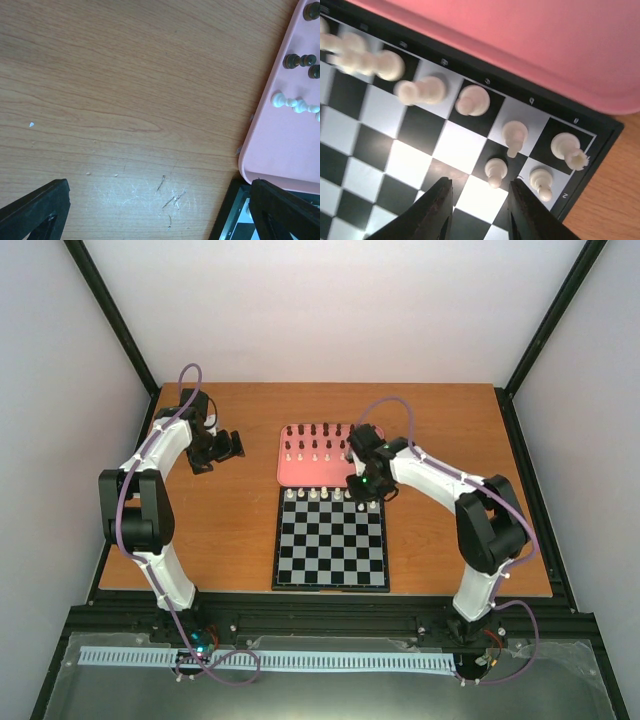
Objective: Set up the chess pieces on the board
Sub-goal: Place the chess piece on the chessboard, then pick up the chess piece from the storage box.
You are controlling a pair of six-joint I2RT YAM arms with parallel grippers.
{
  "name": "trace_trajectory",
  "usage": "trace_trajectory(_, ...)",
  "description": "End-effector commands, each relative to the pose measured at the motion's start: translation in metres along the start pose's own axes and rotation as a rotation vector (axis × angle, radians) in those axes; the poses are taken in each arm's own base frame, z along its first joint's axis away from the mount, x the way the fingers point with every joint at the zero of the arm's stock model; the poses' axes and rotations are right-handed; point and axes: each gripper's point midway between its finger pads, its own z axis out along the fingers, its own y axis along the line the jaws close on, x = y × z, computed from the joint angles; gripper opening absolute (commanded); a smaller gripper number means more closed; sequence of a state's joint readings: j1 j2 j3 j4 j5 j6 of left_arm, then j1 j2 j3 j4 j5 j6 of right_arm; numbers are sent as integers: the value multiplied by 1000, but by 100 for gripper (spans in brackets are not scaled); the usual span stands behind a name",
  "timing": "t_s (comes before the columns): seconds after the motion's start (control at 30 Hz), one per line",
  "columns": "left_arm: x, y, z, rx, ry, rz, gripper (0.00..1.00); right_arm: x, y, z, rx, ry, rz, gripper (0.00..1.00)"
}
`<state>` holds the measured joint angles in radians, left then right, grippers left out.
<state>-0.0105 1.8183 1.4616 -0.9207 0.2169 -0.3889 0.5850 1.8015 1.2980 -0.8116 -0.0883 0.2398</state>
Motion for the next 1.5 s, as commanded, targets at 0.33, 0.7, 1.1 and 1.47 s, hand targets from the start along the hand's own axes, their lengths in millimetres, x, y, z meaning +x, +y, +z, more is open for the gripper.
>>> trace_trajectory(0.33,-5,-6,-11,16,-28,15,100,-97,-29,-39,-5,-168,60,58)
trace_trajectory(0.7,-4,-6,-10,16,-25,14,100,-149,-54,25,6,-120,113,47)
trace_trajectory(1.1,-5,-4,-5,8,-14,13,100,-150,-61,56,23,-78,111,36)
trace_trajectory(1.47,-6,-4,-2,5,-5,11,100,-152,-65,68,34,-63,117,32)
